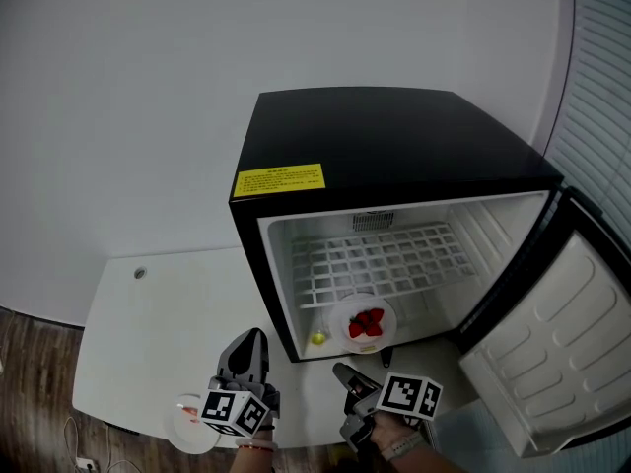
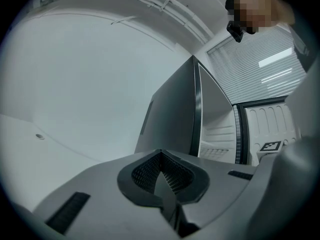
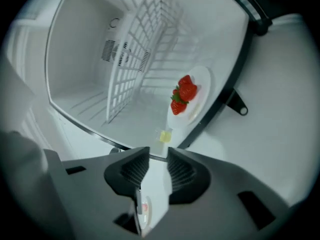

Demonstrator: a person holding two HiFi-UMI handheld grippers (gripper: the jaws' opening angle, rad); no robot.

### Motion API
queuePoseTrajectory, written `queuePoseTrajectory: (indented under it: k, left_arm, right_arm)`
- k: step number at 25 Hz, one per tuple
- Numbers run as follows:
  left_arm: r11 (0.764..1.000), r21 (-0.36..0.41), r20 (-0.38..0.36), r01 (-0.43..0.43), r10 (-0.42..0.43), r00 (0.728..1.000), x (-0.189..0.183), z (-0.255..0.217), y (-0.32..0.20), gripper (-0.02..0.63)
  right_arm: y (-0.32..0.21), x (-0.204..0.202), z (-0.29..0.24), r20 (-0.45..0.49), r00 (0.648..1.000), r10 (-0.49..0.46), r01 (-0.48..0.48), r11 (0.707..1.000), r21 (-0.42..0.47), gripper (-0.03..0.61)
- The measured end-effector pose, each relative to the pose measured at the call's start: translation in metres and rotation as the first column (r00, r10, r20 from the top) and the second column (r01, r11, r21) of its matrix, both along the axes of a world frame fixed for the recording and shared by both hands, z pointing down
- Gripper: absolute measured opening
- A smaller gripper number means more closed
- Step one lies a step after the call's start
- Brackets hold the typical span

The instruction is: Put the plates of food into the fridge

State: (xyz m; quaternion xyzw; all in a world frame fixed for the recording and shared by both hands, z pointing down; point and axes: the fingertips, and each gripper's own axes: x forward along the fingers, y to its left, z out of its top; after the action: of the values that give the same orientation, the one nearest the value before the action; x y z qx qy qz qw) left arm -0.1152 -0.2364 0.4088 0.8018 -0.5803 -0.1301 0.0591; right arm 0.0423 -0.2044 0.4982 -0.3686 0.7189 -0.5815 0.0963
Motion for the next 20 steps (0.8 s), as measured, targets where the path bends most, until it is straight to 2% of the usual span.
queuePoseTrajectory:
  k: [1,2,3,6,9,14,20]
  left_arm:
    - [1.000,0.006,-0.001,-0.005,0.005,1.000,0.000,-0.002,0.003,0.006]
    - [1.000,0.012,-0.001,-0.010,0.010,1.000,0.001,-0.005,0.006,0.006]
    - [1.000,0.014,-0.002,-0.014,0.014,1.000,0.002,-0.008,0.010,0.006]
    - [1.000,0.009,-0.006,-0.016,0.016,1.000,0.002,-0.015,0.022,0.006]
    - [1.000,0.013,-0.007,-0.020,0.020,1.000,0.001,-0.019,0.034,0.006]
    - [1.000,0.023,-0.009,-0.013,0.013,1.000,-0.010,-0.027,0.061,0.006]
    - [0.998,0.044,-0.015,0.048,-0.047,0.999,-0.044,-0.027,0.103,0.006]
  right_arm:
    - [0.001,0.000,-0.007,-0.032,1.000,-0.001,0.002,0.999,0.052,0.075]
    - [0.003,-0.001,-0.014,-0.067,0.998,-0.007,0.014,0.995,0.102,0.023]
    - [0.005,-0.004,-0.021,-0.099,0.995,-0.018,0.033,0.989,0.147,0.006]
    - [0.014,-0.016,-0.039,-0.144,0.988,-0.056,0.090,0.966,0.243,0.006]
    - [0.024,-0.032,-0.049,-0.156,0.983,-0.095,0.137,0.950,0.282,0.006]
    - [0.045,-0.059,-0.047,-0.177,0.970,-0.165,0.211,0.935,0.287,0.006]
    - [0.075,-0.102,-0.039,-0.203,0.945,-0.257,0.307,0.910,0.277,0.008]
